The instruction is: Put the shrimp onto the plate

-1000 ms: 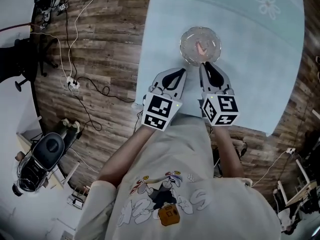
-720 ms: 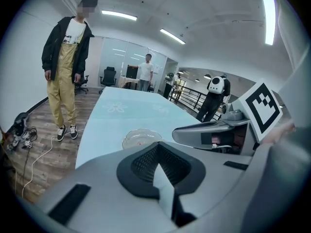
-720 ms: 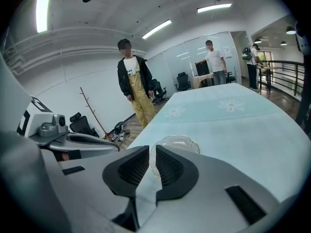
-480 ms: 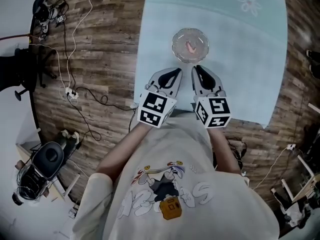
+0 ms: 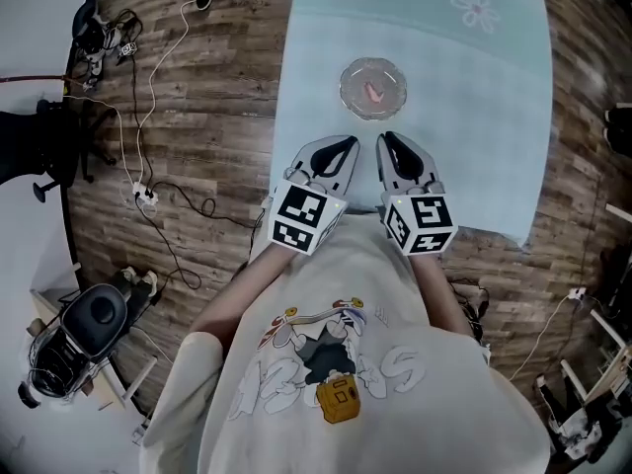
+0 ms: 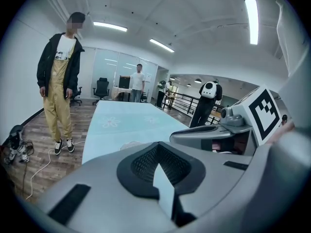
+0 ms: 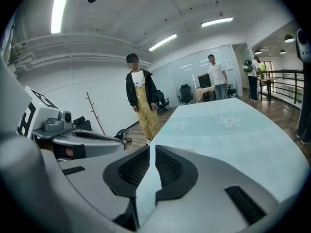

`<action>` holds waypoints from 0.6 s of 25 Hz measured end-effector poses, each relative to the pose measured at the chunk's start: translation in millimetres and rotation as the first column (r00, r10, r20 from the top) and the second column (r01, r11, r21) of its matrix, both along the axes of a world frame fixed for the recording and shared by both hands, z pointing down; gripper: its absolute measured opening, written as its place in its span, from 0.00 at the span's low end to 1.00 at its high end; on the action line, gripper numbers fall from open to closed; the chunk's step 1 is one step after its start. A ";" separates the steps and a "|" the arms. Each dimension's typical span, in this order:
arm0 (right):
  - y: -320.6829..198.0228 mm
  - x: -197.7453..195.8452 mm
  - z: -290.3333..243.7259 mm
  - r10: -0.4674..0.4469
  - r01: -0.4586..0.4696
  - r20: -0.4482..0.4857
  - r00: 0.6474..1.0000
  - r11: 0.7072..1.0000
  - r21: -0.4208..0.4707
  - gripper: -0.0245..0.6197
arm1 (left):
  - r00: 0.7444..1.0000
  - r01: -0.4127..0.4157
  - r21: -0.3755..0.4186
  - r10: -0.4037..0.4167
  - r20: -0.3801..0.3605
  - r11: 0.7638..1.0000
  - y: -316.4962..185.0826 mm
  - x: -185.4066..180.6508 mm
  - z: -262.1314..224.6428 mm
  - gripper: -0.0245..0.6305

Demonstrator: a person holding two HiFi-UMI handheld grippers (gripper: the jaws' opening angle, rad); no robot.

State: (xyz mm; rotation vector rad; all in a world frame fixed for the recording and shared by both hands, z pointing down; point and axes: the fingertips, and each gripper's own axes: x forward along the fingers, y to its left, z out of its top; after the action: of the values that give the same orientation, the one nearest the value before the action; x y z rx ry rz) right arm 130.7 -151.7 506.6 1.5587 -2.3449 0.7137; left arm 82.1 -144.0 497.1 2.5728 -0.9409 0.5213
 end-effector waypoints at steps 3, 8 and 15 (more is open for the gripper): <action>5.5 -8.5 -7.8 -0.015 0.015 0.007 1.000 1.000 0.014 0.12 | 1.000 -0.012 0.027 0.012 -0.001 1.000 3.1 -2.1 -9.6 0.05; 15.3 -16.4 -14.3 -0.035 0.035 0.010 0.999 0.999 0.033 0.11 | 1.000 -0.010 0.035 0.010 0.005 0.999 8.4 -4.9 -10.5 0.05; 16.0 -10.9 -19.4 -0.037 0.037 0.015 0.999 0.998 0.053 0.11 | 1.000 -0.013 0.063 0.012 0.010 0.998 10.1 2.8 -16.1 0.05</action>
State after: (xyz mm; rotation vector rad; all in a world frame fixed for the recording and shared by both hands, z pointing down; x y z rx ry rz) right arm 119.8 -135.7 487.2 1.5318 -2.4160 0.6640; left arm 84.9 -133.9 481.0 2.6364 -0.9598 0.5155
